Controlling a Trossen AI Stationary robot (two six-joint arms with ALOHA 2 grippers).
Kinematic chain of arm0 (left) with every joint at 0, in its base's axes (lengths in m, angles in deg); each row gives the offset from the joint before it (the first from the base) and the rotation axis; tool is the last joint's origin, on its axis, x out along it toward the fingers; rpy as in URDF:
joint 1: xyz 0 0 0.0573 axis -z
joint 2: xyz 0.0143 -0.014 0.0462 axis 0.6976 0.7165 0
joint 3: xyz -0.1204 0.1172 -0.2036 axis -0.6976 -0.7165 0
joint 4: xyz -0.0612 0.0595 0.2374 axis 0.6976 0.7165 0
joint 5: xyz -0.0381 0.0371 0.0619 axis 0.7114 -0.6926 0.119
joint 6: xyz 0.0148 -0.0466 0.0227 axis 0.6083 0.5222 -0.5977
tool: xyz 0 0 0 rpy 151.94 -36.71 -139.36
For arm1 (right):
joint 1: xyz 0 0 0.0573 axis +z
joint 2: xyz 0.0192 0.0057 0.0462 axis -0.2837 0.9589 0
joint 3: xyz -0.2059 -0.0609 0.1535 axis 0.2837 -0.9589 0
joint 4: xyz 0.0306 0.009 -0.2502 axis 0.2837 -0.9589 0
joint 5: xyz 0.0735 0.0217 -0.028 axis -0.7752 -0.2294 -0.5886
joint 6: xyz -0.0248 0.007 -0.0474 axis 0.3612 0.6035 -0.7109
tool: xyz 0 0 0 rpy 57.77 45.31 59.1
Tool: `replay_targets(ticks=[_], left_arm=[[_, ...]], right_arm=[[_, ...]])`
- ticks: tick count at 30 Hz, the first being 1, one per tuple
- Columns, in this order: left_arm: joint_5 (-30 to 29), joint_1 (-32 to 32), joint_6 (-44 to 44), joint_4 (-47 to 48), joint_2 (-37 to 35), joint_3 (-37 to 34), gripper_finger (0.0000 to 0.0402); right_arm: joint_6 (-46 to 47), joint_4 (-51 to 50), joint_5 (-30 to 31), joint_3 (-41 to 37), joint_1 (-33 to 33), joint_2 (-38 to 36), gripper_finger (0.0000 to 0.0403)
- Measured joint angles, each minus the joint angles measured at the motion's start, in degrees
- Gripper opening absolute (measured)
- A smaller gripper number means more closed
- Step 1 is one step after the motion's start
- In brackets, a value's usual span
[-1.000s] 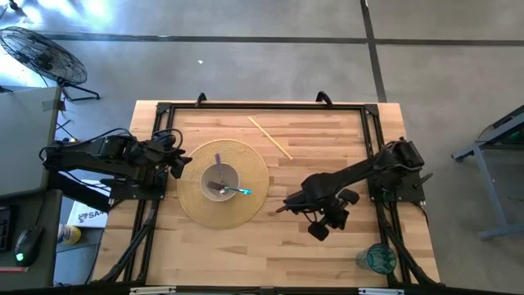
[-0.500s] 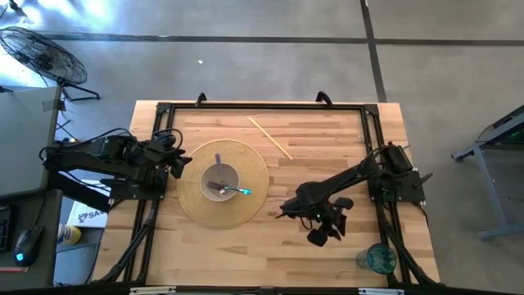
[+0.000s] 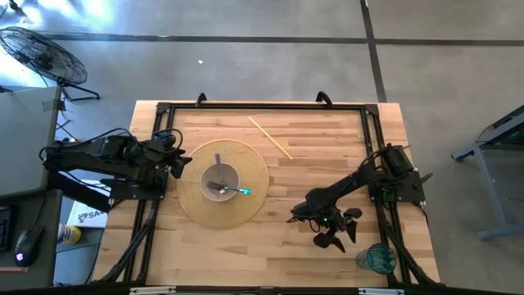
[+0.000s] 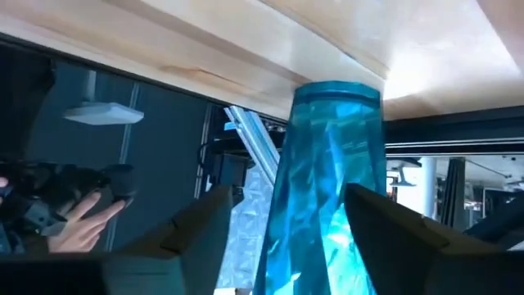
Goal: Pick & Place Utensil
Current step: Put the blue cup on the yellow mat to the top right of the white bowl
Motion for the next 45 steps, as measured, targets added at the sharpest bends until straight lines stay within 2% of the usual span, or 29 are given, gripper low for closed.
replay_targets(ticks=[10, 17, 21, 26, 45], left_arm=[[0.07, 0.01, 0.01, -0.01, 0.0, 0.0, 0.0223], [0.09, 0.0, 0.01, 0.0, 0.0, 0.0, 0.0223], [0.08, 0.0, 0.01, 0.01, 0.0, -0.02, 0.0223], [0.09, 0.01, 0.01, -0.01, 0.0, -0.02, 0.0223], [0.07, 0.01, 0.01, 0.01, 0.0, -0.04, 0.0223]], right_arm=[[-0.14, 1.98, -0.49, -5.75, 1.86, -0.04, 0.0337], [1.32, 8.62, -3.26, -9.81, 2.85, -0.07, 0.0396], [2.33, 10.74, -6.37, -11.42, 3.95, -0.07, 0.0394], [4.39, 14.45, -7.4, -12.67, 4.75, -0.07, 0.0398], [5.97, 15.87, -6.51, -13.01, 6.47, -0.04, 0.0399]])
